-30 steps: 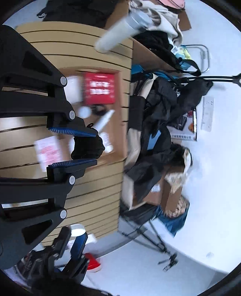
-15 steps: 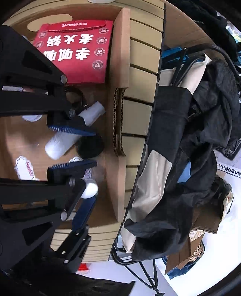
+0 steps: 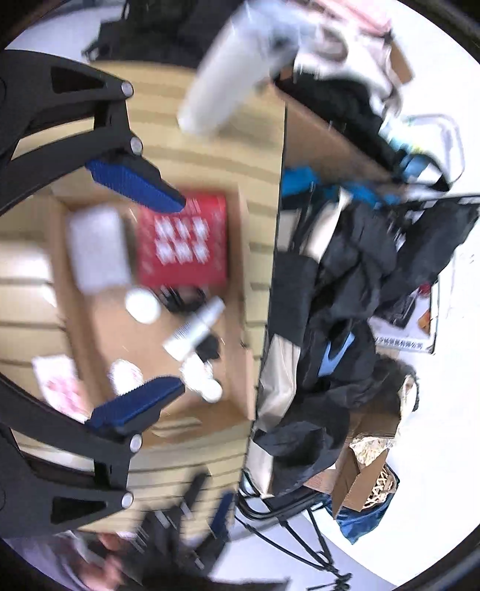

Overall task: Organize objects
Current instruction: 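Move both tools back from the tray toward the pink printed card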

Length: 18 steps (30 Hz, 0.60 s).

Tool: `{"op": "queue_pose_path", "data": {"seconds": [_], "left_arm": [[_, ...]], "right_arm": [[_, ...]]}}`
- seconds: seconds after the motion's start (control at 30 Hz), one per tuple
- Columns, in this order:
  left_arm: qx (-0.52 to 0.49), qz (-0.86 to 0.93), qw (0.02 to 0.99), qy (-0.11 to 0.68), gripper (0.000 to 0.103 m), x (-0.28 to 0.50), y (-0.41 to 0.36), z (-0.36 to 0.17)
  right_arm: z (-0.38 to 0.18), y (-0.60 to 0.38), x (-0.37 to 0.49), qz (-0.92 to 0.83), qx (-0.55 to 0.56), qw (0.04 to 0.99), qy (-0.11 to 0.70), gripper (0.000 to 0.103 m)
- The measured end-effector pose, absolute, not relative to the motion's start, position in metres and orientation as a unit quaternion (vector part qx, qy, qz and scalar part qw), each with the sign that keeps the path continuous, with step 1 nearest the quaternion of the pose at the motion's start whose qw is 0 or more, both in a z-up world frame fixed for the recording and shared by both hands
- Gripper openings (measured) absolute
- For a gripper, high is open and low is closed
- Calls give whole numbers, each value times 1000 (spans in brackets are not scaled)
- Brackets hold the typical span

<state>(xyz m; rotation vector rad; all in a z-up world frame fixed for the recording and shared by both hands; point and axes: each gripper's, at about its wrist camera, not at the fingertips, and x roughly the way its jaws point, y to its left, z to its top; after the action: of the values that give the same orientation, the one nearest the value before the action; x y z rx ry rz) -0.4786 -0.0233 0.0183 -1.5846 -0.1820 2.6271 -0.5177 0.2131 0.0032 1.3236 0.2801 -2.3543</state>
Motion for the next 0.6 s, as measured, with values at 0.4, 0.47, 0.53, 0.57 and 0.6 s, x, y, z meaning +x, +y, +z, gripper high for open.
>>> {"op": "queue_pose_path", "data": {"seconds": [0.4, 0.47, 0.53, 0.57, 0.6], "left_arm": [[-454, 890, -18, -37, 103, -313, -50, 113], [-443, 896, -18, -38, 103, -281, -41, 109], [-440, 897, -16, -36, 103, -251, -29, 98], [-444, 895, -1, -37, 103, -232, -20, 88], [-451, 891, 24, -44, 103, -211, -12, 76]], "right_arm": [[111, 270, -375, -876, 423, 201, 113, 79], [111, 272, -343, -880, 411, 213, 106, 79], [104, 278, -305, -889, 392, 218, 89, 79], [98, 281, -287, -895, 384, 214, 77, 79], [87, 285, -263, -901, 376, 205, 64, 79]]}}
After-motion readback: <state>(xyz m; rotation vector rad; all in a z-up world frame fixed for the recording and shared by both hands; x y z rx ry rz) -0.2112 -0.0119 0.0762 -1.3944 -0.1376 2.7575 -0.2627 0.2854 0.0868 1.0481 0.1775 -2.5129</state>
